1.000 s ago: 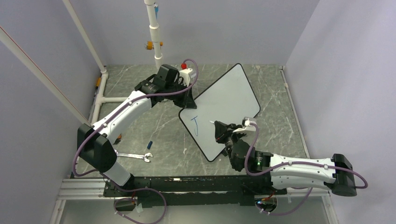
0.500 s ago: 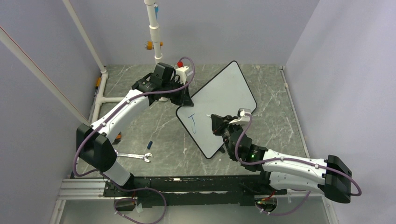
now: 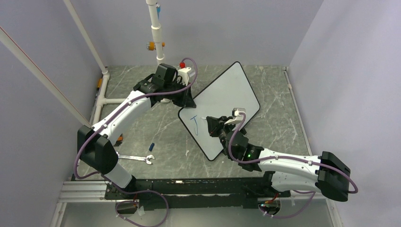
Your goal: Write a sentence on the whiteboard
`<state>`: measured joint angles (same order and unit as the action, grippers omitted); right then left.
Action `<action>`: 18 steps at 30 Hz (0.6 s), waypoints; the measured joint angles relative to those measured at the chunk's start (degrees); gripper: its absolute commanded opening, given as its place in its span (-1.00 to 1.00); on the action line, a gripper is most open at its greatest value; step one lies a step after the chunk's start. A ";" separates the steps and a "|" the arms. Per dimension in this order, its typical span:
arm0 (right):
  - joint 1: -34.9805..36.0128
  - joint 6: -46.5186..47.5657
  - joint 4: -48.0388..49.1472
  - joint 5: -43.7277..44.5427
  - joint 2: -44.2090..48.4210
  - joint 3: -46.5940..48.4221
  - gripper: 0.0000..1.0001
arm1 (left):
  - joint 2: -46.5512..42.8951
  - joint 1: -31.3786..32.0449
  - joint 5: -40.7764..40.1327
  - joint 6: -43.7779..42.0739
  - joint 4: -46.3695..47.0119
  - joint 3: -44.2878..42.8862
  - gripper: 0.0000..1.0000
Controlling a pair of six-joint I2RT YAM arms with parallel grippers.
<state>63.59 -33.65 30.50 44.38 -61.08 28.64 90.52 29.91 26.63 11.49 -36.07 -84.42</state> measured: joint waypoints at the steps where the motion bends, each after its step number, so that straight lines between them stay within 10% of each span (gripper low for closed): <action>1: -0.02 -0.09 0.02 -0.09 0.00 0.00 -1.00 | 0.00 0.00 0.00 0.00 0.00 0.00 -1.00; 18: -0.04 -6.19 -2.58 -2.08 2.84 -2.82 -1.00 | 0.00 -0.15 0.04 -0.02 0.07 0.22 -1.00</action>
<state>63.55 -39.83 27.92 42.30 -58.24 25.82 90.52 29.76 26.68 11.46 -36.01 -84.20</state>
